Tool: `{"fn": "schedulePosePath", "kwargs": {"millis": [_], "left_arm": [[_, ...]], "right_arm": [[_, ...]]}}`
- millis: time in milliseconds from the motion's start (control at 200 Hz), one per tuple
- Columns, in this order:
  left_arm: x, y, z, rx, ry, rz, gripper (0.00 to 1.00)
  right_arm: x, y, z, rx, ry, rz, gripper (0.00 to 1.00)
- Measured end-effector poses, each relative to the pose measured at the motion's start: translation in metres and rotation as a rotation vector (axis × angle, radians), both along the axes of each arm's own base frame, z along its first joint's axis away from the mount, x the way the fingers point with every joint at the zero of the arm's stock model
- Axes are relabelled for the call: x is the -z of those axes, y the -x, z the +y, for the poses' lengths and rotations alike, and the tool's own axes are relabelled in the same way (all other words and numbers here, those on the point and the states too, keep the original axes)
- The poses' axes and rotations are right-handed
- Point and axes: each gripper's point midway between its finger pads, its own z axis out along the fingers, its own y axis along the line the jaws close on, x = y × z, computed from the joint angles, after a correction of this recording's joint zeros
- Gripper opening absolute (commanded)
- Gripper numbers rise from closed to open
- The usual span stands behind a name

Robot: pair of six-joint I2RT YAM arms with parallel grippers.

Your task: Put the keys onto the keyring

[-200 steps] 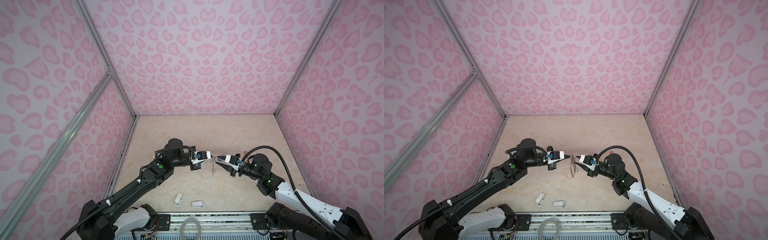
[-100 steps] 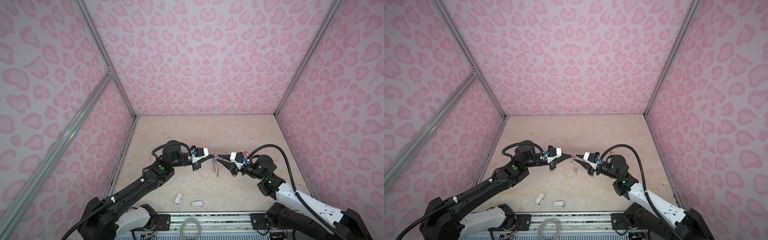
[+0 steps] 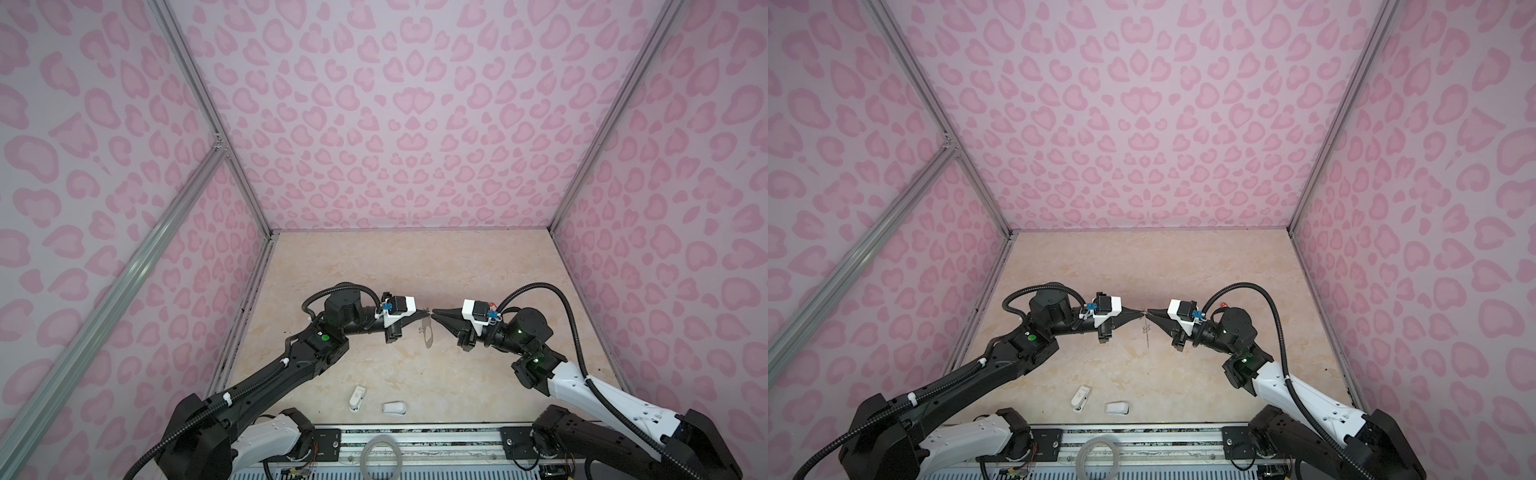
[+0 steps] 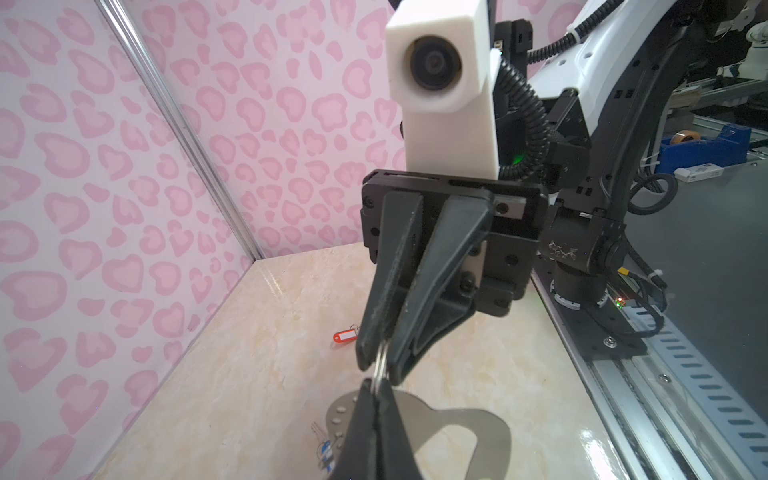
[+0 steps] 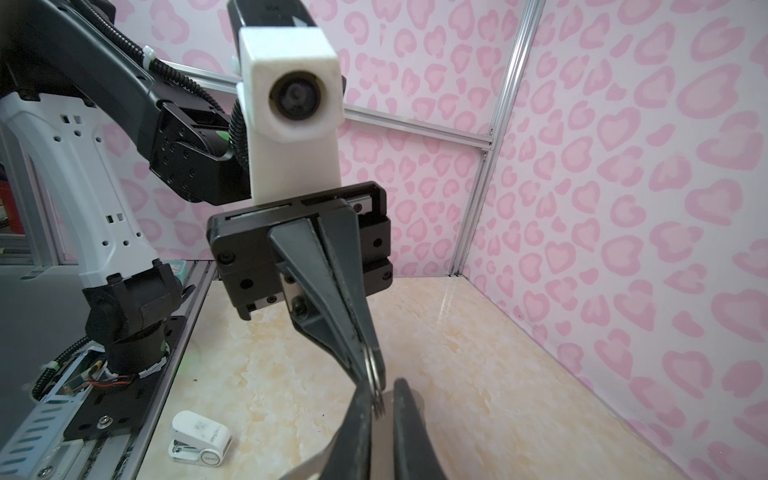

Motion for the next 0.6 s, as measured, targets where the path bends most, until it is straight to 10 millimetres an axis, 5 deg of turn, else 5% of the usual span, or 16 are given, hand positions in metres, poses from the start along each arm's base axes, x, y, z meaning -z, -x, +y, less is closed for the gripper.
{"fn": "schedulePosePath", "kwargs": {"millis": [290, 465, 600], "left_arm": [[-0.0009, 0.0009, 0.0008, 0.008, 0.003, 0.002, 0.03], [-0.0002, 0.0001, 0.0009, 0.008, -0.021, -0.007, 0.28], [-0.0012, -0.0057, 0.0038, -0.028, -0.075, -0.036, 0.32]], "right_arm": [[0.0015, 0.0008, 0.0008, -0.009, 0.004, 0.003, 0.00], [0.0016, 0.0008, 0.0013, -0.010, 0.025, 0.002, 0.00], [-0.0015, -0.0019, 0.0002, 0.009, 0.074, -0.004, 0.00]]}}
